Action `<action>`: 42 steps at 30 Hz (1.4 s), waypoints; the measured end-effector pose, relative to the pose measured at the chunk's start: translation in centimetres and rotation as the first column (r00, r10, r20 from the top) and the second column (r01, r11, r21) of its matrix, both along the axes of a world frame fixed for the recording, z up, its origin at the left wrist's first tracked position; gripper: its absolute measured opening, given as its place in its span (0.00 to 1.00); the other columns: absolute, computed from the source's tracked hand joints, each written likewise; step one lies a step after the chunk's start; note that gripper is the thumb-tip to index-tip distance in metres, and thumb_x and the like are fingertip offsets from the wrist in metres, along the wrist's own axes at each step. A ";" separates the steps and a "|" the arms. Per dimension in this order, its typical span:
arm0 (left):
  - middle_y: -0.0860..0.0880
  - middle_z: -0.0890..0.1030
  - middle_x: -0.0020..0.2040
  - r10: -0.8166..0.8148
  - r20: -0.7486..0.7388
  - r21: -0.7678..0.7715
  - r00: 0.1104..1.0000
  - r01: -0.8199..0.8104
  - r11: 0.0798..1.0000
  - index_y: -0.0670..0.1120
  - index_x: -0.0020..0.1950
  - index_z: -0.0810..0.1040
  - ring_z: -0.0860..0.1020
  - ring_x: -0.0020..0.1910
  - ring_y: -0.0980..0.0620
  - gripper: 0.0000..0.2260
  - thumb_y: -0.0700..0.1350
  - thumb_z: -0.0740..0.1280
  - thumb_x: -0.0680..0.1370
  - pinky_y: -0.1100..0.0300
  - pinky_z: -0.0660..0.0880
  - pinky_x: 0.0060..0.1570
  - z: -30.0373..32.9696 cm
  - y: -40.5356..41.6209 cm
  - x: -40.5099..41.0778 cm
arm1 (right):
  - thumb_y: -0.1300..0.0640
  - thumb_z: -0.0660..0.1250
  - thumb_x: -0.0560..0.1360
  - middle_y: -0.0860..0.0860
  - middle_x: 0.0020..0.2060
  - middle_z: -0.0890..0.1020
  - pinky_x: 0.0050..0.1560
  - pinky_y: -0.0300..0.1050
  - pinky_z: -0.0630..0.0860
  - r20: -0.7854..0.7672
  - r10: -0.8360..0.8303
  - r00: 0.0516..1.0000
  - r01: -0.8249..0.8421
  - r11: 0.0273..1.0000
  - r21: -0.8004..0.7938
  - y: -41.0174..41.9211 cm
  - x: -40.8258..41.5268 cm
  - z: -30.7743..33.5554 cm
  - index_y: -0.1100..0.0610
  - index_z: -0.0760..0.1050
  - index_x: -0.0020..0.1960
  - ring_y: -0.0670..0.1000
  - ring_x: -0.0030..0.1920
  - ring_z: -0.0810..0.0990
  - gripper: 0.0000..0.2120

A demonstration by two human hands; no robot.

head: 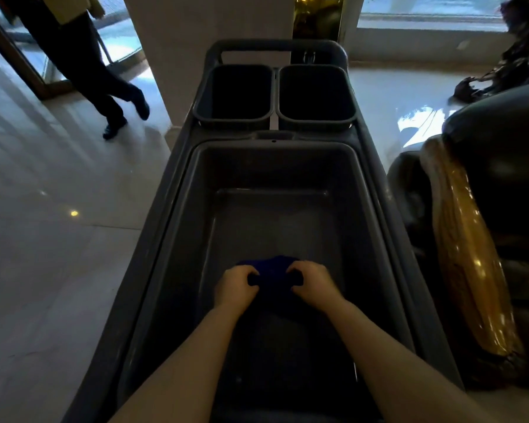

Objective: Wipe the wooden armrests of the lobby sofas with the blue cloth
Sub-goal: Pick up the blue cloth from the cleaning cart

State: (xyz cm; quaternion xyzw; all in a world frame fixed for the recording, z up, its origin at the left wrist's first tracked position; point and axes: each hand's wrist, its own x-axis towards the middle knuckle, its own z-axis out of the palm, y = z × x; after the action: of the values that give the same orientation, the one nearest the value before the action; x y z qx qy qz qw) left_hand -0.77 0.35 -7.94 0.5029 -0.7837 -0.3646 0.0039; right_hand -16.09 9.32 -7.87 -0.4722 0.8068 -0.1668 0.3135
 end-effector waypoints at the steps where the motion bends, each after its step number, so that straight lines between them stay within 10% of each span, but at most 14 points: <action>1: 0.46 0.80 0.55 0.024 -0.014 0.018 1.000 -0.024 1.000 0.47 0.53 0.80 0.78 0.52 0.50 0.12 0.36 0.68 0.71 0.57 0.75 0.52 0.0 -0.2 0.1 | 0.66 0.69 0.70 0.54 0.57 0.79 0.51 0.38 0.71 0.028 -0.036 0.999 0.036 0.999 0.002 -0.1 -0.1 0.0 0.56 0.77 0.56 0.51 0.55 0.76 0.16; 11: 0.55 0.79 0.37 0.086 -0.181 0.092 0.980 -0.070 0.993 0.50 0.39 0.80 0.76 0.38 0.61 0.09 0.36 0.72 0.68 0.65 0.73 0.42 5.1 -1.5 0.9 | 0.60 0.73 0.68 0.51 0.45 0.83 0.44 0.37 0.72 0.083 -0.115 0.990 0.119 0.992 -0.050 -0.2 -1.6 4.7 0.55 0.82 0.48 0.44 0.42 0.77 0.09; 26: 0.47 0.83 0.40 -0.119 -0.340 -0.177 0.933 0.061 0.982 0.43 0.44 0.83 0.79 0.41 0.53 0.07 0.38 0.73 0.67 0.60 0.75 0.45 19.3 1.8 -1.4 | 0.61 0.73 0.65 0.51 0.38 0.84 0.38 0.23 0.64 -0.064 -0.243 0.968 0.195 0.889 -0.414 5.6 -3.1 18.1 0.55 0.83 0.43 0.43 0.37 0.75 0.07; 42: 0.46 0.82 0.41 -0.313 -0.450 -0.295 0.836 0.191 0.936 0.42 0.46 0.83 0.79 0.39 0.54 0.08 0.38 0.73 0.68 0.66 0.73 0.41 27.5 21.0 -17.3 | 0.62 0.72 0.68 0.49 0.39 0.82 0.44 0.34 0.73 -0.138 -0.237 0.962 0.121 0.817 -0.564 27.1 -18.3 26.4 0.57 0.82 0.46 0.46 0.41 0.78 0.07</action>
State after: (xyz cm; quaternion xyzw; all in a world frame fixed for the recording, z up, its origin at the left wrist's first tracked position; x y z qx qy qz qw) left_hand -18.08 21.34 19.61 0.2813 -0.8545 -0.3805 0.2142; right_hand -34.38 36.40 18.53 -0.4784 0.7931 -0.3716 0.0638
